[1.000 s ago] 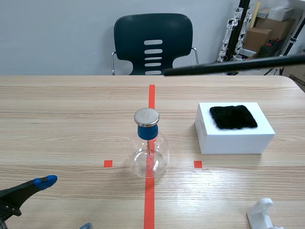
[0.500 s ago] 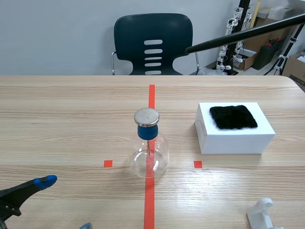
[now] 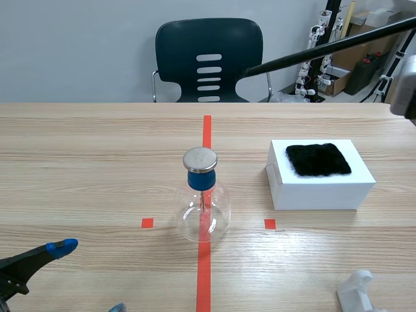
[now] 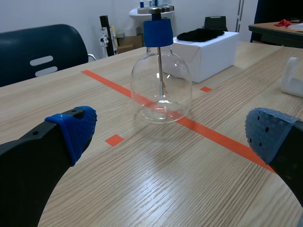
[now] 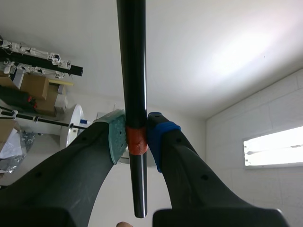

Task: Do the electroscope experiment. move the rod toward and away from the electroscope

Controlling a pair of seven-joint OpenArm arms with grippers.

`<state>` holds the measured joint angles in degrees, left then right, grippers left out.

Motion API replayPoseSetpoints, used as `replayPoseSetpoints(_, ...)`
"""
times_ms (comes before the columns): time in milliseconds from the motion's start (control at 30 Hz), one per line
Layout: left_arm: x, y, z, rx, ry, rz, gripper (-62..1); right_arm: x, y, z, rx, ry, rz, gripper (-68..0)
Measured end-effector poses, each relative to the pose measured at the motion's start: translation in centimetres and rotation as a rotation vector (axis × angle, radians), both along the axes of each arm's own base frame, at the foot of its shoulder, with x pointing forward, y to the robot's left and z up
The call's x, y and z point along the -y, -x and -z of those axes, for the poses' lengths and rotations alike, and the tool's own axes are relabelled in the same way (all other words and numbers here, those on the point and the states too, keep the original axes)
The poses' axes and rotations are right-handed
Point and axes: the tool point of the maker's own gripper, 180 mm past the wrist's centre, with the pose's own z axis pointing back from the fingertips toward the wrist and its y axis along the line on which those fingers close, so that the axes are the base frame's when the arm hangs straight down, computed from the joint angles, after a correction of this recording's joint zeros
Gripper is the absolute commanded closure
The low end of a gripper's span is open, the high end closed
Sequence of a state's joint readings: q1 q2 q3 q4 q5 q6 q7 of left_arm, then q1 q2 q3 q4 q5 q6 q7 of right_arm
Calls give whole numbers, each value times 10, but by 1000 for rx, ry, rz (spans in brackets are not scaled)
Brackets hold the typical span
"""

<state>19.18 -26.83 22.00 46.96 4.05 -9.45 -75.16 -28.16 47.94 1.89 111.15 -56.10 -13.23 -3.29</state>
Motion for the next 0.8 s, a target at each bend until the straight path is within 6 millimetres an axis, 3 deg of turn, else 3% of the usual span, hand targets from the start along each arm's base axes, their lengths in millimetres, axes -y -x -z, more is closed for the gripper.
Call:
replayPoseSetpoints(400, 0, 0, 0, 0, 0, 0, -623, -42, -5, 17, -3, 101, -66, -10)
replayPoseSetpoints(633, 0, 0, 0, 0, 0, 0, -623, -42, -10, 46, -79, 138, -56, -10)
replayPoseSetpoints(800, 0, 0, 0, 0, 0, 0, -623, -46, -11, 52, -89, 142, -64, -10)
